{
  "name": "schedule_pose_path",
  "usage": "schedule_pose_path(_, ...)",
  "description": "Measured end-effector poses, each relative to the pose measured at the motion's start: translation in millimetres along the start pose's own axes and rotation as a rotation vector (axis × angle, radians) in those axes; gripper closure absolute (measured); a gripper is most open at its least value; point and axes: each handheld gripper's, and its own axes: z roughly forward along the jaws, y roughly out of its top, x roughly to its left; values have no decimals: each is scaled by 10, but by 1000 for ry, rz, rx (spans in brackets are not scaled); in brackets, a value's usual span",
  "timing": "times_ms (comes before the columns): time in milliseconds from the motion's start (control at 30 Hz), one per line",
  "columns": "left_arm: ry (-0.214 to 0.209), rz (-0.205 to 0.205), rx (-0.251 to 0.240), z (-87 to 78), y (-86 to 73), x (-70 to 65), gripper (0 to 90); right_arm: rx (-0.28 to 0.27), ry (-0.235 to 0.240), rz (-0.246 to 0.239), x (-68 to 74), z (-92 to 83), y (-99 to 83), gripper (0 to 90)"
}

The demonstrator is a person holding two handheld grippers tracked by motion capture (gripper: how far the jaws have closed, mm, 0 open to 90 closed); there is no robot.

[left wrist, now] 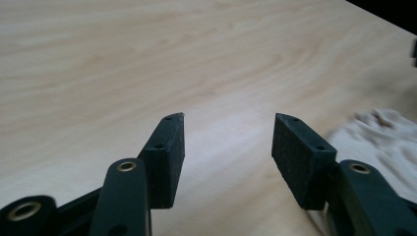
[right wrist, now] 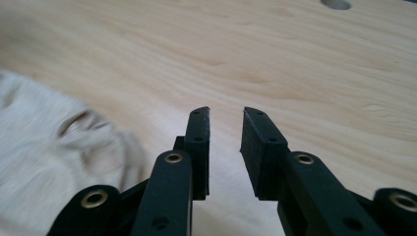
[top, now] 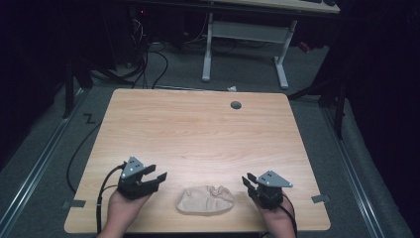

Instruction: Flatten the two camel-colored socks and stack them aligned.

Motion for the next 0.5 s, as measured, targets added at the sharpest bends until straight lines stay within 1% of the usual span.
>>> schedule_pose_path(67, 31, -1, 0, 18, 62, 127, 461, -7, -14, 20, -94, 23, 56, 716)
schedule_pose_path(100, 53, -4, 2, 64, 98, 255, 458, -14, -26, 37, -193, 71, 115, 704)
schedule_pose_path(167, 87, 6, 17, 138, 83, 381, 454, -5, -42, 52, -307, 143, 171, 693)
schedule_pose_path(200, 87, 6, 17, 138, 83, 381, 452, -5, -42, 52, -307, 143, 171, 693)
schedule_pose_path(233, 116, -4, 35, 217, 2, 506, 447, 11, -41, 99, -451, 256, 214, 649)
schedule_pose_path(267, 116, -4, 35, 217, 2, 506, 446, 11, -41, 99, -451, 256, 214, 649)
schedule_pose_path(300, 137, -8, 61, 288, -111, 616, 447, 30, -46, 122, -549, 355, 220, 615)
schedule_pose_path(333, 146, -2, 94, 327, -157, 656, 448, 49, -51, 132, -593, 413, 209, 602)
schedule_pose_path(367, 146, -2, 94, 327, -157, 656, 448, 49, -51, 132, -593, 413, 209, 602)
schedule_pose_path(400, 152, 9, 132, 362, -205, 688, 448, 67, -62, 144, -624, 467, 186, 588)
schedule_pose_path(433, 141, -3, 144, 366, -248, 713, 448, 68, -77, 160, -648, 534, 93, 587)
schedule_pose_path(467, 132, -5, 137, 357, -247, 720, 449, 69, -73, 161, -638, 540, 46, 587)
schedule_pose_path(500, 132, -5, 137, 357, -247, 720, 451, 69, -73, 161, -638, 540, 46, 587)
